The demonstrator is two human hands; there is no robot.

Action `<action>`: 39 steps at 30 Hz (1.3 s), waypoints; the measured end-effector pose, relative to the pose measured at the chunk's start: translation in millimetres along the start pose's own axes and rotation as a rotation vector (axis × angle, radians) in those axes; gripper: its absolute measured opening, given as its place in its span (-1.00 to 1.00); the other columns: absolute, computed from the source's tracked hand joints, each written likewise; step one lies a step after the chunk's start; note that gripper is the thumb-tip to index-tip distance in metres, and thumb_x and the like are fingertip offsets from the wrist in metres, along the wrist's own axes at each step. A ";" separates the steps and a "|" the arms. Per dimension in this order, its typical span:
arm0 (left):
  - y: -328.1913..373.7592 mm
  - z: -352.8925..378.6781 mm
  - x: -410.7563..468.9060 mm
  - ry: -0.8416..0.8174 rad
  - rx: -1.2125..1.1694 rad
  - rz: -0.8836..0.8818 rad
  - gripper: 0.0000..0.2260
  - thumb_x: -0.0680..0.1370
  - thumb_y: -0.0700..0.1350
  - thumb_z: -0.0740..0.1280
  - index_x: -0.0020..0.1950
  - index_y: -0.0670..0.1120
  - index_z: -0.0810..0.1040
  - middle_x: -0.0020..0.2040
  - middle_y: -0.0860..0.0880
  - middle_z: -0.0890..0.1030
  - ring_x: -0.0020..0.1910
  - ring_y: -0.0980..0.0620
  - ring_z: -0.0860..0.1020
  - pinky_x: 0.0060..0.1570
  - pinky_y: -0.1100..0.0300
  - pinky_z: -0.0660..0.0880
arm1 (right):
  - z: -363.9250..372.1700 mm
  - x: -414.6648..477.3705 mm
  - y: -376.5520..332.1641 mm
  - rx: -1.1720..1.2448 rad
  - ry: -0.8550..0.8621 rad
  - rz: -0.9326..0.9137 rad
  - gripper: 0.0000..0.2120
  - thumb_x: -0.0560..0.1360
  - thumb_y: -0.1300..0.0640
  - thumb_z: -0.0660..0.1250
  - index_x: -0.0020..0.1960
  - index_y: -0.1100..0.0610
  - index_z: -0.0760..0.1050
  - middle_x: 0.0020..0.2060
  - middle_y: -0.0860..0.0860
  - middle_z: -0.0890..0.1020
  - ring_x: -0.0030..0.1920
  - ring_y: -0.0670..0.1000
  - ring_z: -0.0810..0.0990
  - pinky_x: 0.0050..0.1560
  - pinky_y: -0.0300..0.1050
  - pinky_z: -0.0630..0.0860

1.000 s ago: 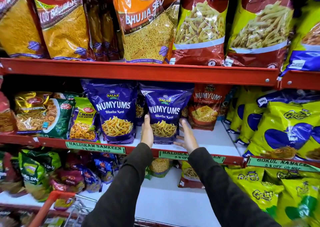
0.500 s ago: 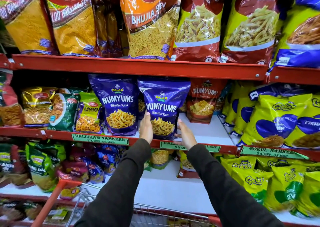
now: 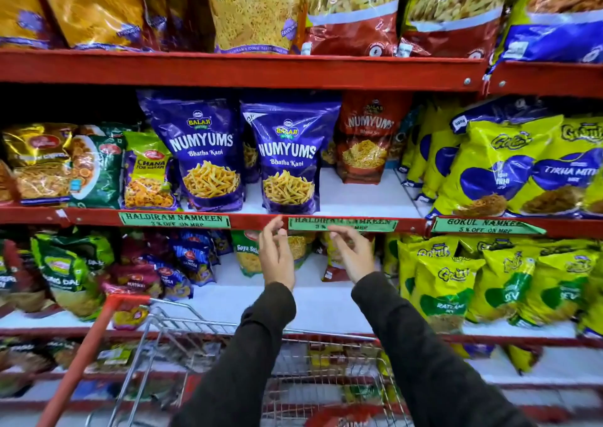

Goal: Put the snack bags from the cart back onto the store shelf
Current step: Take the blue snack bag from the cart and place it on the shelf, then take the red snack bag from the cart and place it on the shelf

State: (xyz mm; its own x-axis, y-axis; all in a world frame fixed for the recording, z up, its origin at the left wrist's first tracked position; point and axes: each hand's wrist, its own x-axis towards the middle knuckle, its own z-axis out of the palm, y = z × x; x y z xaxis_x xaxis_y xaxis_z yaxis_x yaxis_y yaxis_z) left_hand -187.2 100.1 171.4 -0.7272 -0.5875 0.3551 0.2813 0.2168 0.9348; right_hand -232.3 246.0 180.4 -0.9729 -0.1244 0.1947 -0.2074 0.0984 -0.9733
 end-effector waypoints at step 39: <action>-79.1 -33.2 -176.1 -0.282 0.166 -0.532 -0.81 0.39 -0.29 0.51 -0.31 -0.13 0.52 -0.38 -0.07 0.56 -0.50 0.21 0.52 -0.39 0.28 0.48 | -139.2 -141.8 118.4 -0.423 -0.076 0.259 -0.87 0.32 0.25 0.52 -0.17 0.08 0.66 -0.31 -0.01 0.66 -0.33 -0.17 0.58 -0.22 -0.41 0.51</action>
State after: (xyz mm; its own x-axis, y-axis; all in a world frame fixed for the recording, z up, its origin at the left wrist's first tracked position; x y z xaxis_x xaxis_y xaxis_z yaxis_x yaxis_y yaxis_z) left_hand -60.7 160.5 34.7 -0.8844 -0.4253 -0.1924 -0.2497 0.0828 0.9648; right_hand -133.1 412.7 54.5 -0.9911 -0.1127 -0.0710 0.0012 0.5255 -0.8508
